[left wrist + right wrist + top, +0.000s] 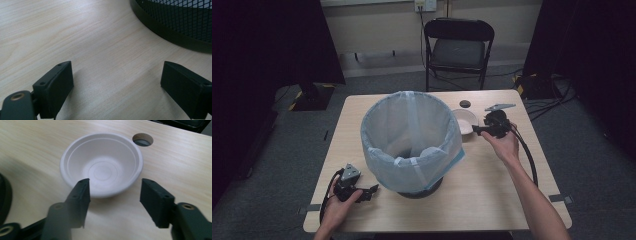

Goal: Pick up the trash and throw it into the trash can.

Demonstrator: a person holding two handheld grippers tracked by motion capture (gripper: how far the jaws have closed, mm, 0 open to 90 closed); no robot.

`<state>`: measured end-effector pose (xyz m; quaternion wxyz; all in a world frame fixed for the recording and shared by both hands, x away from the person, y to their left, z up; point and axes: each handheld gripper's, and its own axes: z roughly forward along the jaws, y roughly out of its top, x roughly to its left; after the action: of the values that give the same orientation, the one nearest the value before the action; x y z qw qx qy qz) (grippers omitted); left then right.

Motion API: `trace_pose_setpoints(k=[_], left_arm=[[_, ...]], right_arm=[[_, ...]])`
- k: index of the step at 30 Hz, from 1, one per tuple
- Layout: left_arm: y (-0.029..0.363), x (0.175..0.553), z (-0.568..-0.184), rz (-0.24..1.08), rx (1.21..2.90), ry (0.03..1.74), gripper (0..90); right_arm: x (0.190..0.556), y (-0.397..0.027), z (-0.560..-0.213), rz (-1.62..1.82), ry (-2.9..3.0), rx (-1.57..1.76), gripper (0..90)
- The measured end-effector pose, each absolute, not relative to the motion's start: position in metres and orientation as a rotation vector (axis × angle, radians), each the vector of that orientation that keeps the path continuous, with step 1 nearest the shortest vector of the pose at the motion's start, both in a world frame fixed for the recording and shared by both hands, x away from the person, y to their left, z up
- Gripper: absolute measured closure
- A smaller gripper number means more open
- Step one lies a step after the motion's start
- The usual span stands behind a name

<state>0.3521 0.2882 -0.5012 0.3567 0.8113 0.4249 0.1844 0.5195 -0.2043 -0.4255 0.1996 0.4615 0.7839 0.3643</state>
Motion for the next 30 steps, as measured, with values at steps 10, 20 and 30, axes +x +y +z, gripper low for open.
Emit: trace_pose_setpoints(k=[10,20,30], left_arm=[[0.289,0.352,-0.501,0.472,2.098,1.093,10.7],[0.289,0.352,-0.501,0.472,2.098,1.094,10.7],[0.289,0.352,-0.501,0.474,2.100,1.093,10.7]], right_arm=[[0.578,-0.193,-0.444,0.867,2.237,1.332,44.4],[0.599,-0.193,-0.466,0.857,2.272,1.430,46.3],[0.601,-0.194,-0.478,0.849,2.293,1.491,64.3]])
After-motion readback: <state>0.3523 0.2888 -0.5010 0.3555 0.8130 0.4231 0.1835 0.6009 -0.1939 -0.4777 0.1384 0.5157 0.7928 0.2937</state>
